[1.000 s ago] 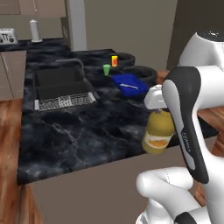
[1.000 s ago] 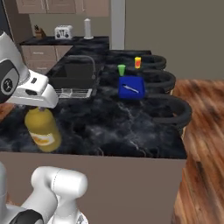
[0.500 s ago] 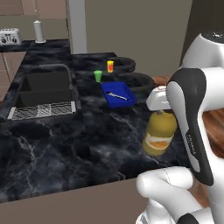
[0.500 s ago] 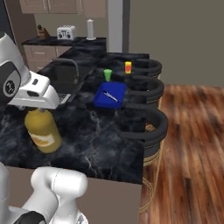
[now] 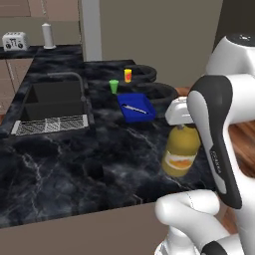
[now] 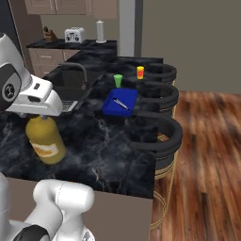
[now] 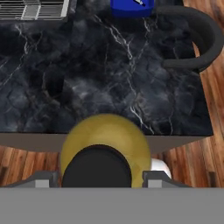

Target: Place the drinks on the dining counter in a tight cluster.

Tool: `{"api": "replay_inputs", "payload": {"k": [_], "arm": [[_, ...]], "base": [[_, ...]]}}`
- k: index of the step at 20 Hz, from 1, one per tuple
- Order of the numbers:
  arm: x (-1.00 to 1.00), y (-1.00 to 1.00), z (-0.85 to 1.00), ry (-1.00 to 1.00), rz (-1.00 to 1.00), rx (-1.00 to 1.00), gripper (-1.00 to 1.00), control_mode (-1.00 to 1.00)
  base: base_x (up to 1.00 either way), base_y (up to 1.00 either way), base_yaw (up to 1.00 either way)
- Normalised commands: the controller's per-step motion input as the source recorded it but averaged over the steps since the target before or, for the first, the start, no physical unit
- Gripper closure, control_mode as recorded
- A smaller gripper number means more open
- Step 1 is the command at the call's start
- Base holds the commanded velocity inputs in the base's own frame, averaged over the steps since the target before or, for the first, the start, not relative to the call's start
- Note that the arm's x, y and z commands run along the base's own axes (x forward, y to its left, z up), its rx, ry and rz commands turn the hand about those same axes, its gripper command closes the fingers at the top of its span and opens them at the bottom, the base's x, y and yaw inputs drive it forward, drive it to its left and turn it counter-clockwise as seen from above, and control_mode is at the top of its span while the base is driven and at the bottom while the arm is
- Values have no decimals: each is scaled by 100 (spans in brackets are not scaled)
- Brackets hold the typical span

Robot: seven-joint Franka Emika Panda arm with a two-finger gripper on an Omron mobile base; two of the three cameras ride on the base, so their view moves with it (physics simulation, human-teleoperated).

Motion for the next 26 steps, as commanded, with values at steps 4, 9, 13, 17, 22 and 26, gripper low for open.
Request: {"api": "replay_inputs", "payload": {"k": [4, 9, 13, 17, 22, 26], "arm": [[0, 0, 0, 0, 0, 0, 100, 100], [49, 0, 0, 2, 0, 0, 100, -100], [100, 0, -10, 9, 0, 1, 100, -100], [100, -2, -10, 6, 0, 0, 100, -100], [100, -15, -28, 0, 0, 0, 100, -100], [100, -34, -36, 4, 0, 0, 100, -100]], "base": [[0, 0, 0], [11, 0, 0], [0, 0, 0], [0, 0, 0], [0, 0, 0], [0, 0, 0]]}}
